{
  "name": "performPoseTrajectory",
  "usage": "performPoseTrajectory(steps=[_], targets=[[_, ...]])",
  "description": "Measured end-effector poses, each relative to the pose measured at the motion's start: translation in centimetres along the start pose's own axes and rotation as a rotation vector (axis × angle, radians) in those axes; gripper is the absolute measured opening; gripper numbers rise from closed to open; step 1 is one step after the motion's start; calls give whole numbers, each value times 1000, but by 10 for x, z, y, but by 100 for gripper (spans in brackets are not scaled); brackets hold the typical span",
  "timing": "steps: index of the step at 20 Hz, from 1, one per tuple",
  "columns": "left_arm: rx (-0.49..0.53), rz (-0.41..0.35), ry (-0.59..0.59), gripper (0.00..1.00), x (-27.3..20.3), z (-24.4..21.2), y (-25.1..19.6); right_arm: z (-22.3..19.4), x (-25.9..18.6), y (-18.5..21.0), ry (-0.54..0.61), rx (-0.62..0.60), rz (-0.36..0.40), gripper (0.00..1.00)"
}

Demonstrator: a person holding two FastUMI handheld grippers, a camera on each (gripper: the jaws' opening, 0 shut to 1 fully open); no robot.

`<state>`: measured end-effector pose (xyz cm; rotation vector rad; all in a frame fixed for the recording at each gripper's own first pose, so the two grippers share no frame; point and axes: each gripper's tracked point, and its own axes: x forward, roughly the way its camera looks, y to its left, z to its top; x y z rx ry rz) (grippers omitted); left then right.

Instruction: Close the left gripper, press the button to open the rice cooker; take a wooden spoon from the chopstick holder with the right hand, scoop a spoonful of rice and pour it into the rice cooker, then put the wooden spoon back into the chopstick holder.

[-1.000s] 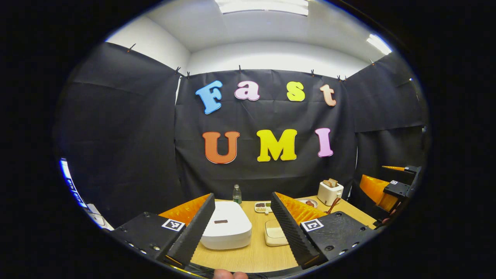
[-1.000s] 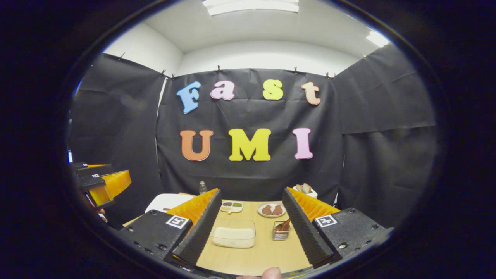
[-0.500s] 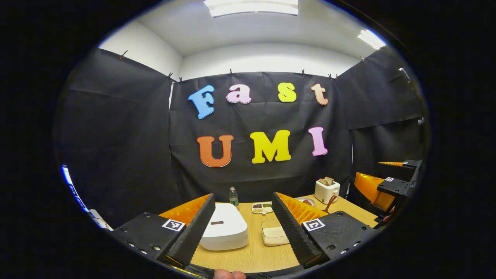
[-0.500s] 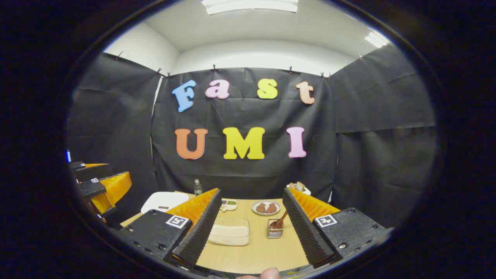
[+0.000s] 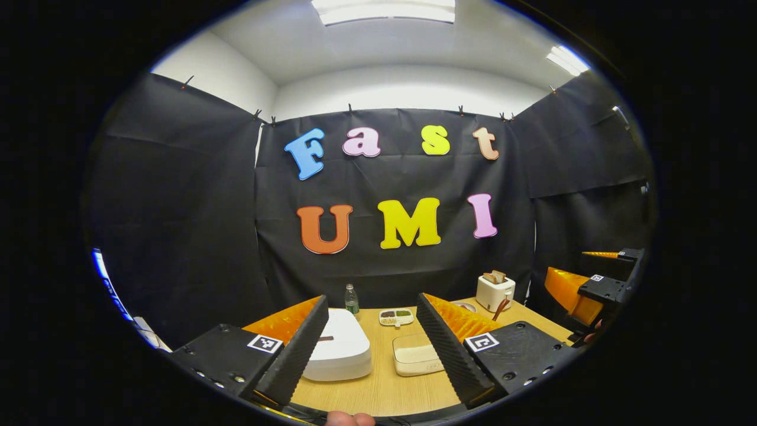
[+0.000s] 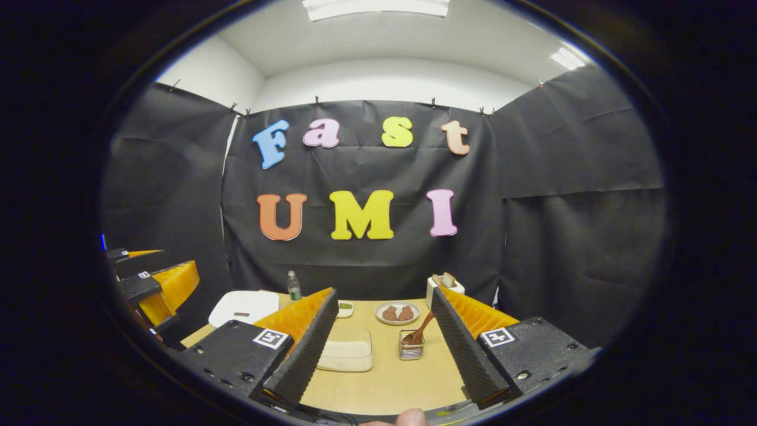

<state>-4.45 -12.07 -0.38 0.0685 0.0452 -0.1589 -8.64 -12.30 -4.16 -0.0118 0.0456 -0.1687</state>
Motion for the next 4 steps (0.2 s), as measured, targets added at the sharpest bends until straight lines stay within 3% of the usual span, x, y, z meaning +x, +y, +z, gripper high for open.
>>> performPoseTrajectory(steps=[4], targets=[[8, 5, 1, 96, 2, 0, 0, -4, 1, 1, 12, 6, 8, 100]])
